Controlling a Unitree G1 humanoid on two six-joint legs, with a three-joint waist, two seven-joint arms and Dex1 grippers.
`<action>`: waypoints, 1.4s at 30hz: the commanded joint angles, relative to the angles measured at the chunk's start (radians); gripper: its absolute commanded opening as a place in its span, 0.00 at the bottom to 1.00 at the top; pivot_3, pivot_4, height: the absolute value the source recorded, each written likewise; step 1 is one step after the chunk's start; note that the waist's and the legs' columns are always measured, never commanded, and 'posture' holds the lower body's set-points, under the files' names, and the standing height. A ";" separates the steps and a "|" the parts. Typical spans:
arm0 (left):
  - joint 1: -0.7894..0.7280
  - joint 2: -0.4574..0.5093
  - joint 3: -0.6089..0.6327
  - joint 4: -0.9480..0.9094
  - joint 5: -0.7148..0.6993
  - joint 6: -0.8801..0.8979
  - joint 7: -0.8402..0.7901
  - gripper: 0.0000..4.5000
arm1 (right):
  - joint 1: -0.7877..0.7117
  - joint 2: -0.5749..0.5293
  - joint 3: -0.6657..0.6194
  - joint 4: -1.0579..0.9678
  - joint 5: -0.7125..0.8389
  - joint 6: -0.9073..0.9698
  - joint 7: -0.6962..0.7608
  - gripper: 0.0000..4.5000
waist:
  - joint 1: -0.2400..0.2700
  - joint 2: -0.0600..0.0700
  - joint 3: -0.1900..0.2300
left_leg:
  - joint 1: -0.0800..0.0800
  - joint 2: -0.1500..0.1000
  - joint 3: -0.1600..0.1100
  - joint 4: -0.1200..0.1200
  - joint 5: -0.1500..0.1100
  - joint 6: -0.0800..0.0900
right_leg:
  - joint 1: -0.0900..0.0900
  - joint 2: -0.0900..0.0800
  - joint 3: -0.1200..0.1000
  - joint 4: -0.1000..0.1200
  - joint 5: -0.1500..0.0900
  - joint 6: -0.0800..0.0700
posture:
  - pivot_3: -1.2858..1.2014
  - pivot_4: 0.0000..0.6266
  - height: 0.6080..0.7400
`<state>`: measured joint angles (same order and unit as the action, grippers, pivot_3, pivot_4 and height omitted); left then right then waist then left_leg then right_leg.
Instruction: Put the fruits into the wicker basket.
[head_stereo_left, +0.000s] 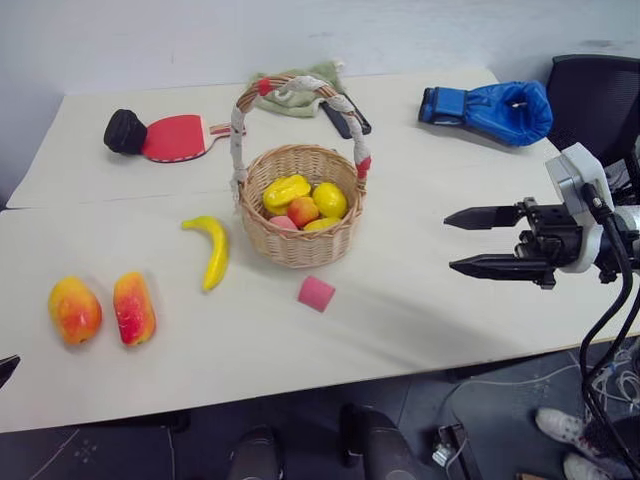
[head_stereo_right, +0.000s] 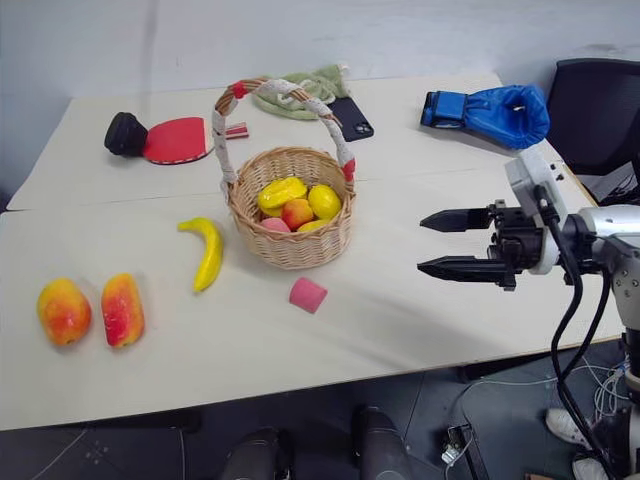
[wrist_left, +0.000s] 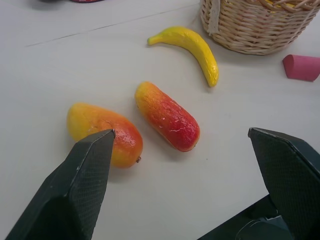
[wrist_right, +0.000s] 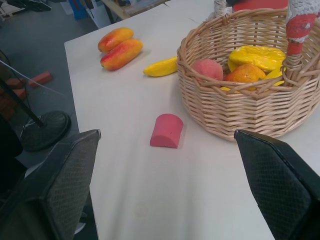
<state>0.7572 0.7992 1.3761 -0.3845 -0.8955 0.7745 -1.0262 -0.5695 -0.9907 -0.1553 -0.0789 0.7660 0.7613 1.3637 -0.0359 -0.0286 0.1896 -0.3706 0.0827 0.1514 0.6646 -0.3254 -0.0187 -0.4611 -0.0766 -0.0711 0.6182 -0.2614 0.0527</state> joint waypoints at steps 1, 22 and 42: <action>0.028 -0.011 -0.005 -0.007 0.023 -0.024 -0.011 1.00 | -0.014 0.002 -0.006 -0.022 -0.003 -0.022 0.003 0.99 | -0.002 0.000 0.000 | 0.000 0.000 0.000 0.000 0.000 0.000 | 0.000 0.000 0.000 0.000 0.000 0.000 | 0.52 0.24 1.00; -0.079 0.067 -0.120 -0.087 0.005 -0.009 0.030 1.00 | 0.027 0.046 0.018 -0.099 -0.059 -0.100 -0.096 0.99 | -0.021 0.000 0.000 | 0.001 0.000 0.000 0.001 0.000 -0.001 | -0.001 0.000 0.000 0.003 0.000 0.000 | 0.52 0.24 1.00; -0.522 0.351 -0.606 -0.265 -0.028 0.023 0.047 1.00 | -0.025 0.518 0.485 -0.040 -0.458 -0.214 -0.468 0.99 | -0.023 -0.001 -0.001 | 0.001 0.000 -0.001 0.001 0.006 -0.011 | -0.004 0.007 0.005 0.009 0.000 -0.001 | 0.52 0.24 1.00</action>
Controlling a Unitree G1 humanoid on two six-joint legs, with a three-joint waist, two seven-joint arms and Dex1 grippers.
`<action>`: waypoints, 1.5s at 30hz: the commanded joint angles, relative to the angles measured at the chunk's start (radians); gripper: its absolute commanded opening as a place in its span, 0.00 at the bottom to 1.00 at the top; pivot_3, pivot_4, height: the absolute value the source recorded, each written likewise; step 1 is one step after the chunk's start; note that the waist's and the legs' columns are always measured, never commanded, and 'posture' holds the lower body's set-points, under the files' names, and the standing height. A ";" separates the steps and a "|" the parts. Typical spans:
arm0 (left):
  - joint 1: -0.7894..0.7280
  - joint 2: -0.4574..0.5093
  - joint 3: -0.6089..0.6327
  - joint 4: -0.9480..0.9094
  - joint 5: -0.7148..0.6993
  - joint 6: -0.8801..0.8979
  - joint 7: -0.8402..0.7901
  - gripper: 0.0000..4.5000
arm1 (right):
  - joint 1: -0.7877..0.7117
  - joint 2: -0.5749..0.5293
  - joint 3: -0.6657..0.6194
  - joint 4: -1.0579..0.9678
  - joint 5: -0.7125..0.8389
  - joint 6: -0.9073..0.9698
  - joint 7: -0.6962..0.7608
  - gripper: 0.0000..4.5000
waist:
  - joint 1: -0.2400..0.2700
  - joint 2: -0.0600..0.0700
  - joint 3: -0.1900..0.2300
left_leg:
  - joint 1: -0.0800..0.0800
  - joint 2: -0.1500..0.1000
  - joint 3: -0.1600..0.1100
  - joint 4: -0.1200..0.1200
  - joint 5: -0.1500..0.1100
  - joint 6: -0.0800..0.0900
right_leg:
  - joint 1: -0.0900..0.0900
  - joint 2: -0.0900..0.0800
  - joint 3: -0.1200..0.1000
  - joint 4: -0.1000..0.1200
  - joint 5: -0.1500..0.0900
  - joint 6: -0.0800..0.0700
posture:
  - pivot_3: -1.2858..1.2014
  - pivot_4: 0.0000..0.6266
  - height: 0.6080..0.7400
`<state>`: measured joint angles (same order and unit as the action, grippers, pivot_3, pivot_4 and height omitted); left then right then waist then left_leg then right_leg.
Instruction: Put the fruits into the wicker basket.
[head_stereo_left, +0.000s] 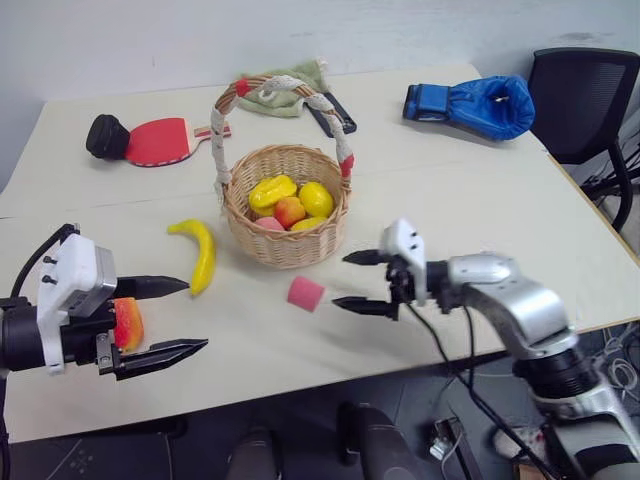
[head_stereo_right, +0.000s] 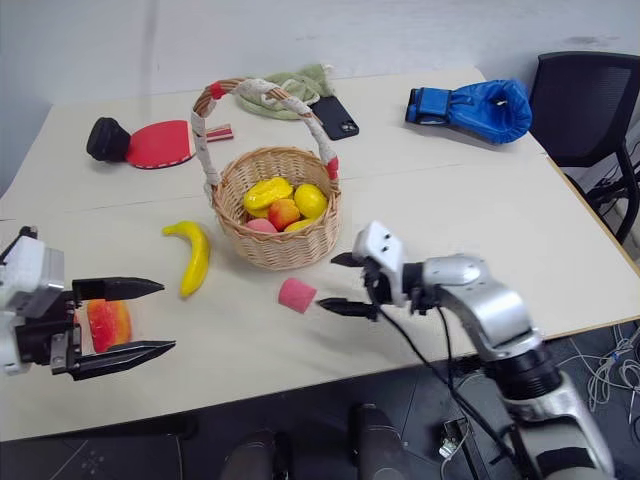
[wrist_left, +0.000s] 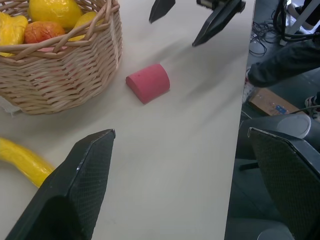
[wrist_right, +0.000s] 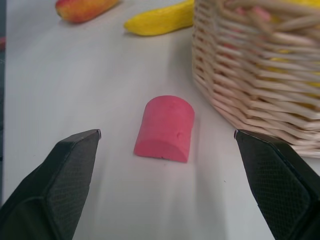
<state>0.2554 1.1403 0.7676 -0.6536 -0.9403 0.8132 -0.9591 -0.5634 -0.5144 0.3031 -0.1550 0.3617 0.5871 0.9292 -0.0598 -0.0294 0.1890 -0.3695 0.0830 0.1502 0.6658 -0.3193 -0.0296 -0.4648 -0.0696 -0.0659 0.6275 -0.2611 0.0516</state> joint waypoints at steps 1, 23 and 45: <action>-0.026 0.009 -0.001 0.004 0.021 -0.013 -0.023 1.00 | -0.036 0.056 0.036 0.055 -0.071 -0.048 -0.040 0.99 | 0.001 0.000 0.000 | 0.000 0.000 0.000 0.000 0.000 0.000 | 0.000 0.000 0.000 0.000 0.000 0.000 | 0.52 0.24 1.00; -0.298 -0.028 -0.221 0.046 -0.023 -0.008 0.000 1.00 | 0.087 0.140 -0.067 0.027 -0.077 -0.034 -0.055 0.29 | 0.013 -0.001 0.000 | 0.000 -0.001 -0.001 0.001 0.001 0.000 | 0.001 0.000 0.001 0.001 0.000 0.000 | 0.52 0.24 1.00; -0.666 -0.148 -0.564 0.138 -0.002 -0.048 -0.010 1.00 | 0.301 -0.091 -0.732 0.260 -0.067 -0.053 -0.453 0.28 | 0.013 0.017 0.011 | -0.007 -0.070 -0.132 -0.033 0.049 0.011 | 0.059 -0.067 -0.114 -0.007 -0.004 0.014 | 0.52 0.24 1.00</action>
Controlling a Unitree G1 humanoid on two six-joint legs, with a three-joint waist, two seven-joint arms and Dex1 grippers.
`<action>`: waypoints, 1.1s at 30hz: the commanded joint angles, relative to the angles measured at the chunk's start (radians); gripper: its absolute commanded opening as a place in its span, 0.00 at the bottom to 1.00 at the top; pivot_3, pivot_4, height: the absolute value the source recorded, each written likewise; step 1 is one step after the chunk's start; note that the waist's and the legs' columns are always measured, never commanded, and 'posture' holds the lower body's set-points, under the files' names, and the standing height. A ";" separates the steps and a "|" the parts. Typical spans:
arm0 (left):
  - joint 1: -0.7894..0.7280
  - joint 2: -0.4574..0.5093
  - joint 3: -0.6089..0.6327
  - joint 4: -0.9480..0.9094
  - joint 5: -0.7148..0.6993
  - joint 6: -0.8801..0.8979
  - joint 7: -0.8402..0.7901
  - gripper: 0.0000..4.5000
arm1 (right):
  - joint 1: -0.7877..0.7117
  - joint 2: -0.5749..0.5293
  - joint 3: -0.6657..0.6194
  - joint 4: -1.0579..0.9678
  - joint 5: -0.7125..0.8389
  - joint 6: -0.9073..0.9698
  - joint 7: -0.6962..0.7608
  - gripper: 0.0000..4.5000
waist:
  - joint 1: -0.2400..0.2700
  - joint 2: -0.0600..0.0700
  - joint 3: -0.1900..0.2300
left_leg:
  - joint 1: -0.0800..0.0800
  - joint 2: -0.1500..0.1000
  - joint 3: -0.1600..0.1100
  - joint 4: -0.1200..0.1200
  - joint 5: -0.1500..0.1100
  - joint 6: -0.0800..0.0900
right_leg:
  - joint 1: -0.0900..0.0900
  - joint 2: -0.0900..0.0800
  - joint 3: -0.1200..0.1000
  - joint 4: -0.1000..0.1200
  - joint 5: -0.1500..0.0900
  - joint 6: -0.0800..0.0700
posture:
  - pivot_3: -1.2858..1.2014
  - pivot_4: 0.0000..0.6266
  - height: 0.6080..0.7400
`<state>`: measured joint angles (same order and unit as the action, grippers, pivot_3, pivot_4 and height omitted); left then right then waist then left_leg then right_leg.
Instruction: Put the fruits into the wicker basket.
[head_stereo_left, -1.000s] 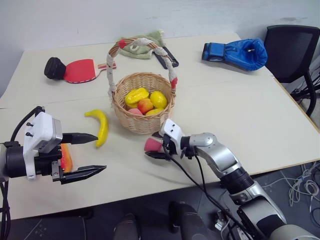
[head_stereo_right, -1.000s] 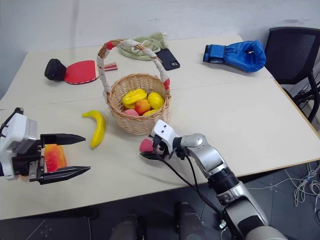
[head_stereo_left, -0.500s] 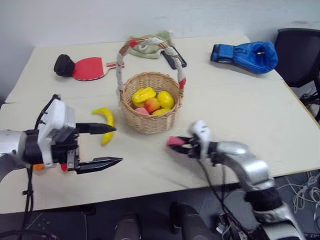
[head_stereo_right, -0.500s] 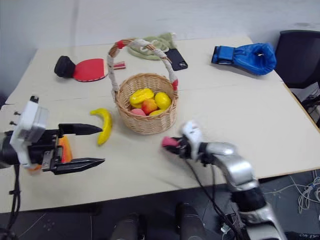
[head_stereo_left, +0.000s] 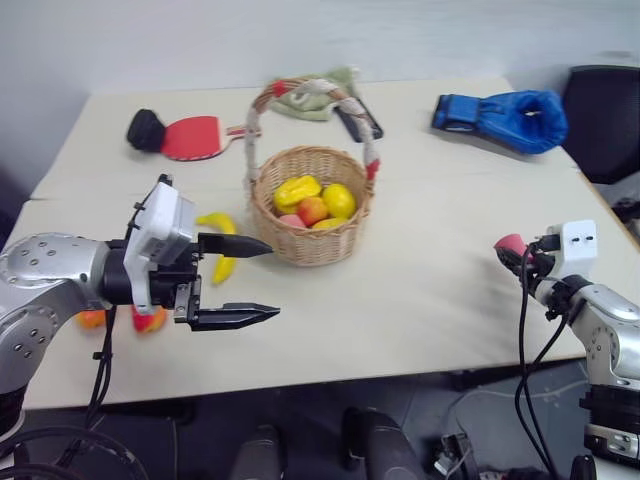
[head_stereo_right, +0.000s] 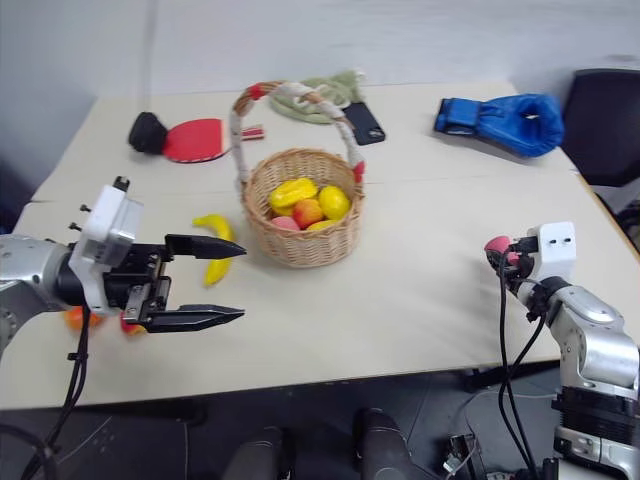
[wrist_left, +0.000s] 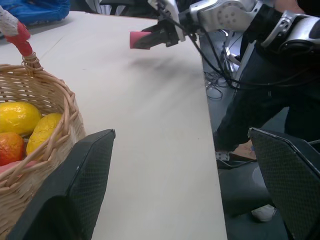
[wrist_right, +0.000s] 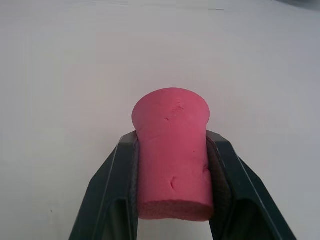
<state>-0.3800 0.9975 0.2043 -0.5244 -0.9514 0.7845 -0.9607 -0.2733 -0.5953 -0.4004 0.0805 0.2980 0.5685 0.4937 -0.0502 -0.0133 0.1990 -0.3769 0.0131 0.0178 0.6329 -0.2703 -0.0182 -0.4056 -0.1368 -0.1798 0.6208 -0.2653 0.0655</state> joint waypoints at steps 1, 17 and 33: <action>-0.038 -0.009 -0.005 0.013 0.011 -0.019 -0.010 1.00 | 0.014 -0.017 -0.032 0.046 -0.012 -0.041 -0.031 0.28 | 0.023 0.003 0.002 | 0.000 -0.003 -0.008 -0.003 0.008 -0.002 | 0.001 -0.006 -0.002 0.000 -0.003 0.006 | 0.52 0.24 1.00; 0.041 -0.025 0.076 0.021 0.029 -0.003 0.028 1.00 | -0.012 -0.148 -0.095 -0.014 0.085 -0.002 0.021 0.99 | 0.069 0.008 0.005 | 0.006 0.001 0.023 0.003 -0.003 0.008 | -0.006 0.007 0.047 -0.007 -0.002 0.011 | 0.52 0.24 1.00; 0.548 -0.164 0.683 -0.037 0.059 0.242 0.571 1.00 | -0.372 -0.265 0.229 -0.392 0.377 0.106 0.417 0.99 | 0.049 0.003 0.006 | 0.005 0.018 0.026 0.016 -0.029 0.009 | -0.008 0.024 0.066 -0.011 -0.003 0.010 | 0.52 0.24 1.00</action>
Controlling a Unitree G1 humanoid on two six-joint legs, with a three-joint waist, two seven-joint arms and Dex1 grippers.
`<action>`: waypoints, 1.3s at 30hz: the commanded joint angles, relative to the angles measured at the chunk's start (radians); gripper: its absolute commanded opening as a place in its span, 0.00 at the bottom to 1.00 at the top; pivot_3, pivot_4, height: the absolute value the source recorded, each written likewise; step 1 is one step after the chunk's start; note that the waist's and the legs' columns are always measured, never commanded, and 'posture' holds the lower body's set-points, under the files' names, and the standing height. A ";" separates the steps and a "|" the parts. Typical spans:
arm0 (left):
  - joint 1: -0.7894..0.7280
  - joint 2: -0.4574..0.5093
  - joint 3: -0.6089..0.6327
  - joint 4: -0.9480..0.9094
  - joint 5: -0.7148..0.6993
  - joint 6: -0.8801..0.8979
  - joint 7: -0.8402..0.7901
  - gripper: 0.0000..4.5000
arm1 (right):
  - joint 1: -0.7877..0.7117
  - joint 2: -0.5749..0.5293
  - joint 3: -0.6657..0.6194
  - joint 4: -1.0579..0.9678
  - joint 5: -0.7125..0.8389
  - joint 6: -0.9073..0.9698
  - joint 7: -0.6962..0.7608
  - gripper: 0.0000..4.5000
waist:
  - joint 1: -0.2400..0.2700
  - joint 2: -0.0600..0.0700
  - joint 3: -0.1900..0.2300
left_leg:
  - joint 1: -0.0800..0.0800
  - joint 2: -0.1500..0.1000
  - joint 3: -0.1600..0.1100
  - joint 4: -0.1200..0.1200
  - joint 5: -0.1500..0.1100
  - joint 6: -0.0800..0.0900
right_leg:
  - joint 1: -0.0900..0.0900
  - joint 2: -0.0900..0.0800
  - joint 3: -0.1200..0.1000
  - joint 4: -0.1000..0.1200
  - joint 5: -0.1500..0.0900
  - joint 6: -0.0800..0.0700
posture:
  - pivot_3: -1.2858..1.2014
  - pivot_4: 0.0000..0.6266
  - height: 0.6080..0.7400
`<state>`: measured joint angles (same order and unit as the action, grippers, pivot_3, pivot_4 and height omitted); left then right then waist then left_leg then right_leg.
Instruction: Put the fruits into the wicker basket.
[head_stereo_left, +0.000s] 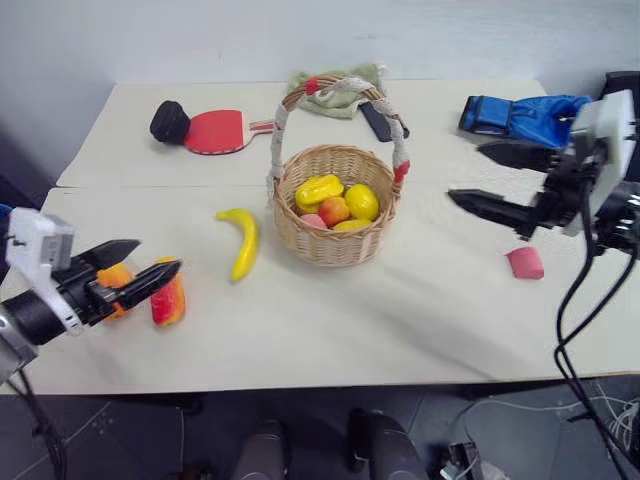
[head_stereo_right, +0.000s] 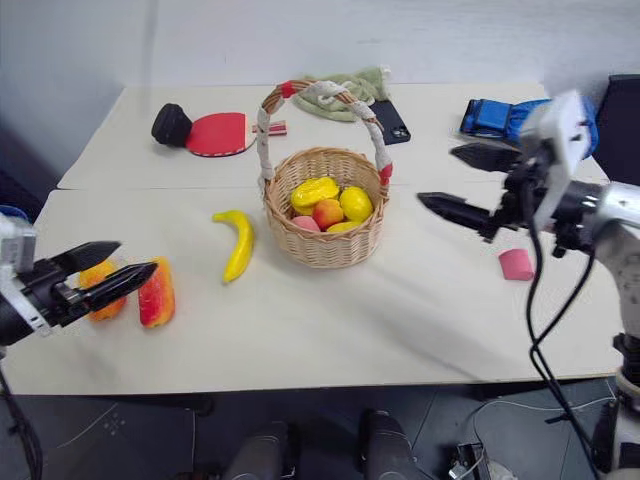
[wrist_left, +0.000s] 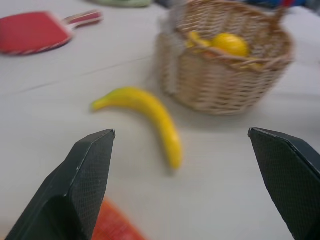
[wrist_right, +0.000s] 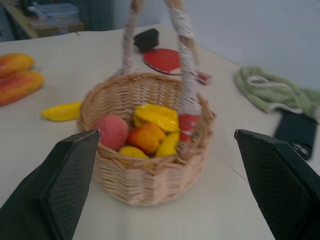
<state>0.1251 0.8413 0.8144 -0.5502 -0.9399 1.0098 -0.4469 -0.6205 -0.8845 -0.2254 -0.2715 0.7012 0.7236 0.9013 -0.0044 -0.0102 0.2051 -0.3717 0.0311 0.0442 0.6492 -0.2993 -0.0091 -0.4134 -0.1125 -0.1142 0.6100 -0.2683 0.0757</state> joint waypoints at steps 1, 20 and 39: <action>0.054 -0.025 0.075 -0.006 0.058 0.025 0.091 1.00 | -0.015 0.044 0.074 -0.047 -0.027 -0.055 0.007 0.99 | 0.001 0.000 0.000 | -0.002 -0.002 -0.002 -0.001 0.000 0.001 | 0.002 -0.002 -0.004 0.000 0.000 0.000 | 0.52 0.24 1.00; -0.379 -0.176 -0.103 0.245 0.159 0.270 0.487 1.00 | -0.072 0.054 0.112 -0.173 0.188 0.021 0.155 0.99 | 0.051 -0.003 0.000 | -0.024 -0.034 -0.032 0.006 0.013 0.004 | 0.002 -0.026 -0.031 0.007 -0.006 0.018 | 0.52 0.24 1.00; -0.668 -0.245 -0.227 0.584 0.366 0.270 0.541 0.69 | -0.051 0.063 0.089 -0.231 0.209 0.042 0.018 1.00 | 0.049 -0.004 0.001 | -0.013 -0.024 -0.011 0.004 0.010 0.004 | 0.000 -0.020 -0.014 0.008 -0.004 0.017 | 0.52 0.24 1.00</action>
<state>-0.5248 0.5940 0.5711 0.0504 -0.5840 1.2712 0.0897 -0.6761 -0.8124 -0.0962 -0.4716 0.8955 0.7705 0.9263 0.0442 -0.0144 0.2059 -0.3851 0.0081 0.0336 0.6532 -0.2893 -0.0053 -0.4135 -0.1322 -0.1284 0.6178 -0.2722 0.0929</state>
